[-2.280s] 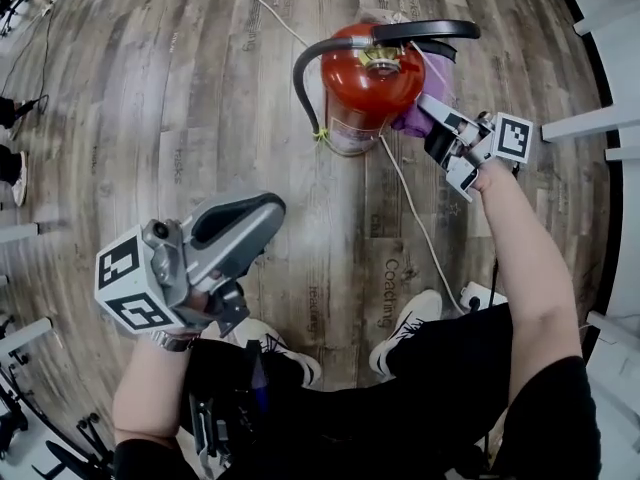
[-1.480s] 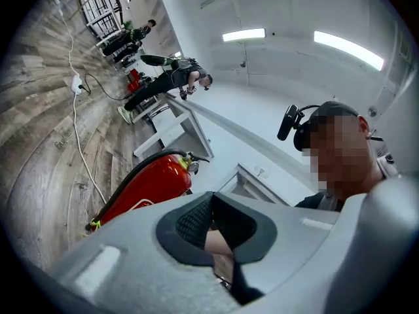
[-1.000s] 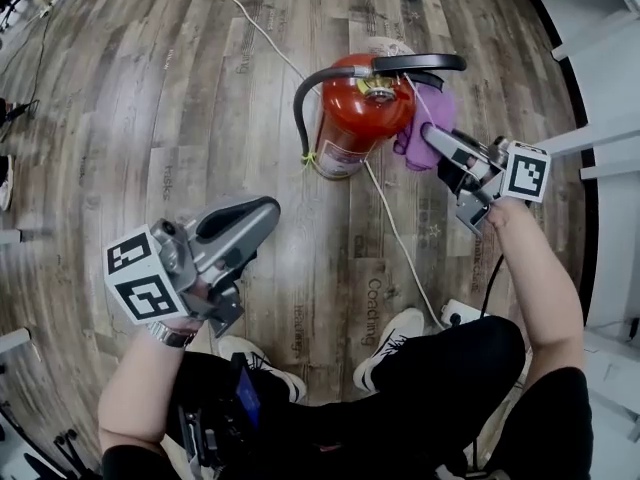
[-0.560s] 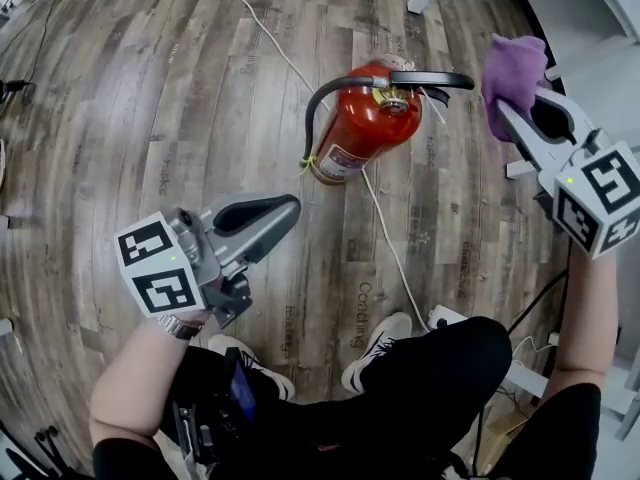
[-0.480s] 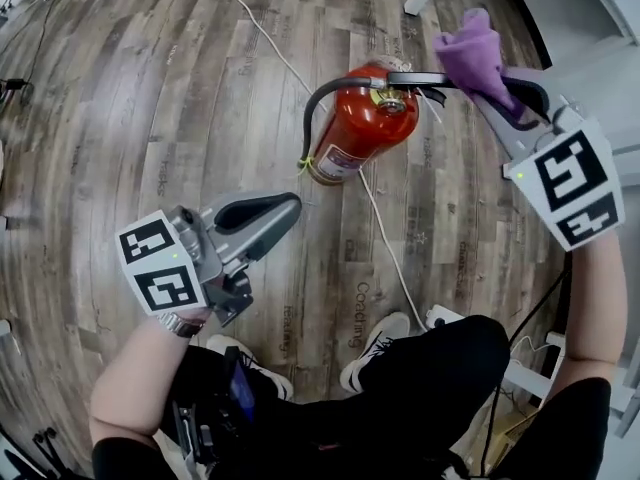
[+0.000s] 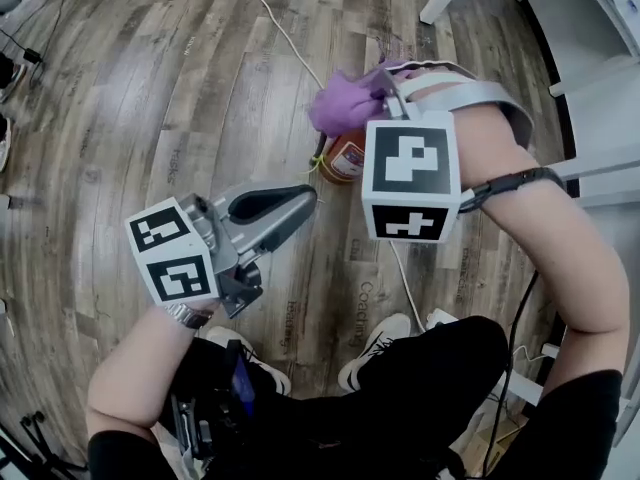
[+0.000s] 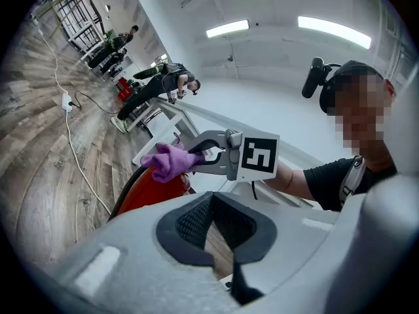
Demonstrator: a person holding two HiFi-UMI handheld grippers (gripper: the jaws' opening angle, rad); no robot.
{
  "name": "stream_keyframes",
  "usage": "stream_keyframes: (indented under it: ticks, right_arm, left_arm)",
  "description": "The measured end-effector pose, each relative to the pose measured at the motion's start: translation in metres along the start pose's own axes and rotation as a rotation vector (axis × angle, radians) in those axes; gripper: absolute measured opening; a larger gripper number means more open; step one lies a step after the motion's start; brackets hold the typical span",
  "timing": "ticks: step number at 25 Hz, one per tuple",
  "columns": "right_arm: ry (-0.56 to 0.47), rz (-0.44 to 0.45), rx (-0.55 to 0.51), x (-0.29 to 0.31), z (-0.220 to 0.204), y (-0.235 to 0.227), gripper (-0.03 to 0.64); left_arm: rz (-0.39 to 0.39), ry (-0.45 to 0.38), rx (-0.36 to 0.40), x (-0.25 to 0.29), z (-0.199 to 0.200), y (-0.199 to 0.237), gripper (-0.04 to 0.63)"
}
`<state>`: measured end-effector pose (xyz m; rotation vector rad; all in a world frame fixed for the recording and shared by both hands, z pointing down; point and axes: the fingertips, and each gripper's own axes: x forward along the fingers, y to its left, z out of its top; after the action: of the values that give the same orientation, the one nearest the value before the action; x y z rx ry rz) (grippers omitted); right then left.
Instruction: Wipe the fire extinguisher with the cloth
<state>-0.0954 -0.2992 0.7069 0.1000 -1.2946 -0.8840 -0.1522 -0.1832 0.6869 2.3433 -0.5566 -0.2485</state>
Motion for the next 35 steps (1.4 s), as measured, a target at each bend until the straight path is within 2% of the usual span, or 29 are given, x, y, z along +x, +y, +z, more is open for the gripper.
stream_keyframes:
  ticks: [3,8,13,18,21,24,28,31,35]
  right_arm:
    - [0.005,-0.028,0.014,0.0,-0.005,0.009,0.075]
    - [-0.039,-0.14,0.12,-0.022,-0.018,0.037,0.074]
    - [-0.054,-0.129,0.288,-0.007,-0.051,0.083,0.074]
    - [-0.221,-0.068,0.663,0.019,-0.059,0.114,0.074]
    - [-0.316,-0.012,0.808,0.03,-0.037,0.118,0.074]
    - [-0.351,0.062,0.828,0.058,-0.014,0.142,0.072]
    - [-0.355,0.212,0.87,0.115,0.019,0.185,0.072]
    - [-0.313,0.307,0.874,0.167,0.045,0.219,0.072]
    - [-0.234,0.387,0.854,0.231,0.077,0.262,0.071]
  left_arm:
    - [0.0,-0.001,-0.004,0.0,0.001,0.0,-0.002]
    - [-0.009,0.002,-0.013,0.001,-0.001,0.0,-0.002]
    - [-0.005,0.011,-0.025,0.004,-0.005,0.002,-0.002]
    - [0.001,0.014,-0.042,0.007,-0.009,0.001,-0.002]
    - [0.015,0.02,-0.044,0.007,-0.011,0.003,-0.002]
    - [0.015,0.02,-0.044,0.011,-0.014,0.0,-0.002]
    - [0.015,0.016,-0.034,0.013,-0.015,-0.004,-0.002]
    - [0.022,0.019,-0.034,0.009,-0.015,-0.001,-0.002]
    - [0.037,0.002,-0.052,0.001,-0.013,0.003,-0.002]
